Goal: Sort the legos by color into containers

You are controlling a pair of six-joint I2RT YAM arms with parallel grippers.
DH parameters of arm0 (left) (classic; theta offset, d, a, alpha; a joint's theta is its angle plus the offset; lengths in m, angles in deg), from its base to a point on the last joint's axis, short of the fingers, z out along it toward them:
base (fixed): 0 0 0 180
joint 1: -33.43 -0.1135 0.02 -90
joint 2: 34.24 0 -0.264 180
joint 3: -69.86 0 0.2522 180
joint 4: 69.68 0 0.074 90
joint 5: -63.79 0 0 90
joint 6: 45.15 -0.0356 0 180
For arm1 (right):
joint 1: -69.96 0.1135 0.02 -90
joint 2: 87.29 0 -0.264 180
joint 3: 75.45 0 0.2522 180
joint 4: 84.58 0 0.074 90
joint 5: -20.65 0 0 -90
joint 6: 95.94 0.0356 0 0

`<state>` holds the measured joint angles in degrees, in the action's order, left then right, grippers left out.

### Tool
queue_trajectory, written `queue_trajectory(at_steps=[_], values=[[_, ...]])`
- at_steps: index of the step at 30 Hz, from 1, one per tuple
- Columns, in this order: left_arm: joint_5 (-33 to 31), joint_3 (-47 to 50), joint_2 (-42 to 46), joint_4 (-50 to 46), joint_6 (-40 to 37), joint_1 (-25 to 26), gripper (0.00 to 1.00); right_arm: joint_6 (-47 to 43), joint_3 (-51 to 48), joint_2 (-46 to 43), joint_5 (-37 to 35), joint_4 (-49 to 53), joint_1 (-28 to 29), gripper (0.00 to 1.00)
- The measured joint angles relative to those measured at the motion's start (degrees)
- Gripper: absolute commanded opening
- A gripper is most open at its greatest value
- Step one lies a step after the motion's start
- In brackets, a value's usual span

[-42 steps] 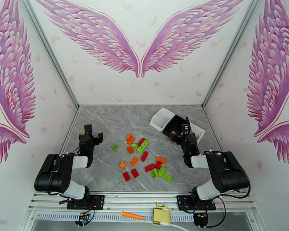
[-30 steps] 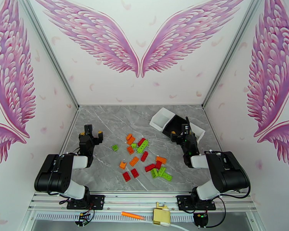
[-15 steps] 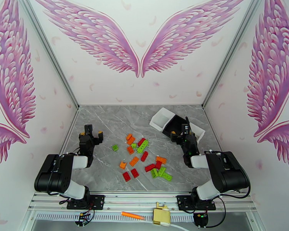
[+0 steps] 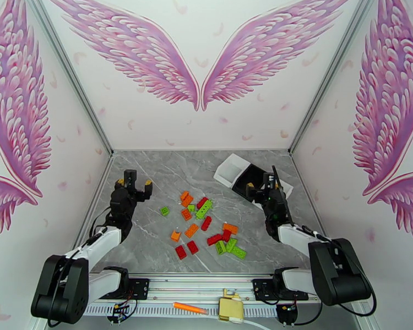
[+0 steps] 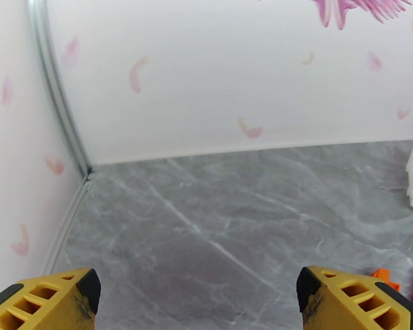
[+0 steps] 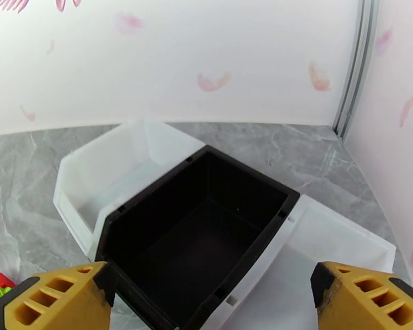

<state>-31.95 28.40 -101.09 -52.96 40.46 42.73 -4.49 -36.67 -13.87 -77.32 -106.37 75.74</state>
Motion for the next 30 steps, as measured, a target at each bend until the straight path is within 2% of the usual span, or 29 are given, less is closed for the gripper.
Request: queue_trajectory(at_steps=[5,10,19,23,28,30], values=[[2.8,-3.9,0.4,-4.5,-0.3,8.4,0.99,6.4,6.8,-3.4,-1.2,12.3,0.0,0.99],[6.4,-8.0,-3.7,-6.9,-0.2,17.3,0.99,14.6,15.3,-2.8,-5.7,25.9,0.0,0.99],[15.6,-14.4,-13.9,-7.6,-2.1,30.3,0.99,22.9,26.0,10.2,-10.1,42.9,0.0,0.98],[18.4,-15.7,-16.9,-6.7,-2.7,33.9,0.99,24.7,29.1,15.8,-10.0,47.0,0.4,0.9],[20.0,-16.3,-19.7,-5.3,-2.4,35.5,0.99,26.8,31.0,19.9,-9.8,48.9,1.3,0.78],[20.2,-16.3,-20.3,-5.0,-2.1,35.9,0.99,27.6,31.3,21.0,-9.6,49.3,1.5,0.67]])
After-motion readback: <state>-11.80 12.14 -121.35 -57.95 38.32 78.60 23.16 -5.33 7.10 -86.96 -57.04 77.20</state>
